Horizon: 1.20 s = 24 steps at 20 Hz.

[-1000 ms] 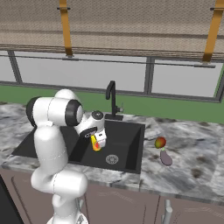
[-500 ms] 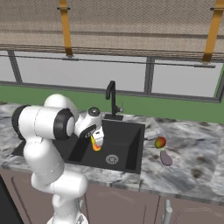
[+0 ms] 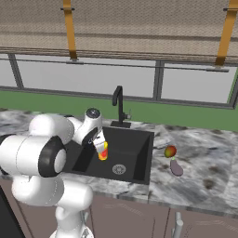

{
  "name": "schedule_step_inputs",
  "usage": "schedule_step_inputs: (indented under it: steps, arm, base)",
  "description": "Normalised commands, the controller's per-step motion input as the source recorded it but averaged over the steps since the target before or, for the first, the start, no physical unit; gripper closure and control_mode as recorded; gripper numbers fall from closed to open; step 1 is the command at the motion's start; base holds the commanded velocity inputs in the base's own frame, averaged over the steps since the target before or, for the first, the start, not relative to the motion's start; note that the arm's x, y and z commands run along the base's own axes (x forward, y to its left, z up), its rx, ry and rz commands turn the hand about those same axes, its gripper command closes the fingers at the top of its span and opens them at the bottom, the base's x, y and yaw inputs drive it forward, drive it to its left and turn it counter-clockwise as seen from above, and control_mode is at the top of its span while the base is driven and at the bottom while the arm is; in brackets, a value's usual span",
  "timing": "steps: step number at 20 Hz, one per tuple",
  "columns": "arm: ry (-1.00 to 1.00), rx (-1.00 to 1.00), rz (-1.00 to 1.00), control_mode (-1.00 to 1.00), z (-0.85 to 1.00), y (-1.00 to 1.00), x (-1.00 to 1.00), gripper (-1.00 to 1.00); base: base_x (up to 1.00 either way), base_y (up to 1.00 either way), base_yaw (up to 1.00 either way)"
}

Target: Remove the mango and eggplant from the sink. Then move the bowl and cup from the counter to the sink for washing.

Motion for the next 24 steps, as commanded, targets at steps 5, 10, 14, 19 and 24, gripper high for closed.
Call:
schedule_step_inputs:
  steps: [5,10,14,19,24]
  arm:
    - [0.01,-0.03,0.14,-1.00,0.48,0.27,-0.31,-1.00]
    - [0.00,-0.07,0.20,-1.00,0.49,0.32,-0.30,-1.00]
    - [0.00,-0.07,0.19,-1.00,0.47,0.33,-0.29,-1.00]
    - [0.00,-0.07,0.17,-1.00,0.41,0.41,-0.24,-1.00]
    - [0.00,-0.06,0.16,-1.00,0.39,0.43,-0.17,-1.00]
  base:
    - [0.00,0.00,0.00]
    - [0.00,0.00,0.00]
    - [0.00,0.00,0.00]
    - [0.00,0.00,0.00]
    - [0.00,0.00,0.00]
